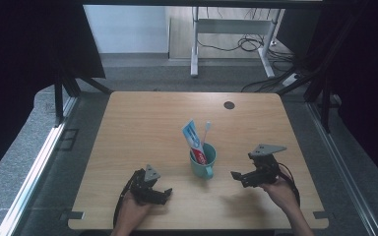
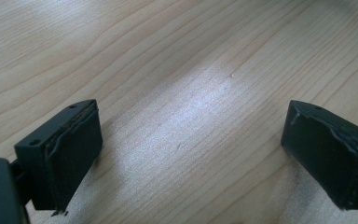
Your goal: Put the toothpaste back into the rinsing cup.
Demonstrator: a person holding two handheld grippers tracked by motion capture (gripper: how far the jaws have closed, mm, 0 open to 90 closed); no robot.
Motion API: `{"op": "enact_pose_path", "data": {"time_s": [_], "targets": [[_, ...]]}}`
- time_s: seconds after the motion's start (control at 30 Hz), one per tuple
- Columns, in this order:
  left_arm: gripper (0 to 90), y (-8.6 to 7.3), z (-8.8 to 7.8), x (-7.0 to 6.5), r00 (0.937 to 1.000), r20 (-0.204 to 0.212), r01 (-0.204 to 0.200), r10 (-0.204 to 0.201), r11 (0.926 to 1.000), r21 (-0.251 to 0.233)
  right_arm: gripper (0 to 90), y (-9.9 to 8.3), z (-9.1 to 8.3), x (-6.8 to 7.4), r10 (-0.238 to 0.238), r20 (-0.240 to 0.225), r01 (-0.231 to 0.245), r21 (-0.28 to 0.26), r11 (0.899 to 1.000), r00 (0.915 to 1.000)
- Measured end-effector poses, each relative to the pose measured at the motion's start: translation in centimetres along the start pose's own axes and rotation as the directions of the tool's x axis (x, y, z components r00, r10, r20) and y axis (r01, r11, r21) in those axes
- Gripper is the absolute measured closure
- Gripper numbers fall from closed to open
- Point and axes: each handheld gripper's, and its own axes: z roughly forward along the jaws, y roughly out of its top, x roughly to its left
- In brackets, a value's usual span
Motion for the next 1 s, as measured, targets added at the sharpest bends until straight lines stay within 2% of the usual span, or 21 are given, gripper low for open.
{"op": "enact_pose_path", "data": {"time_s": [0.17, 0.63, 1.0], "targets": [[5.0, 0.0, 0.0, 0.0, 1.0000, 0.000, 0.003, -0.003, 1.0000, 0.000, 0.0, -0.7, -0.3, -0.5, 0.015, 0.015, -0.015, 0.003, 1.000, 0.9998], [5.0, 0.0, 0.0, 0.0, 1.0000, -0.002, 0.005, -0.005, 1.0000, 0.000, 0.1, -4.0, -0.8, -2.0, 0.085, 0.052, -0.085, 0.003, 0.996, 0.9950], [5.0, 0.0, 0.0, -0.1, 1.0000, -0.002, 0.006, -0.006, 1.0000, 0.000, 0.3, -6.1, -0.6, -2.5, 0.104, 0.084, -0.106, 0.010, 0.994, 0.9910]]}}
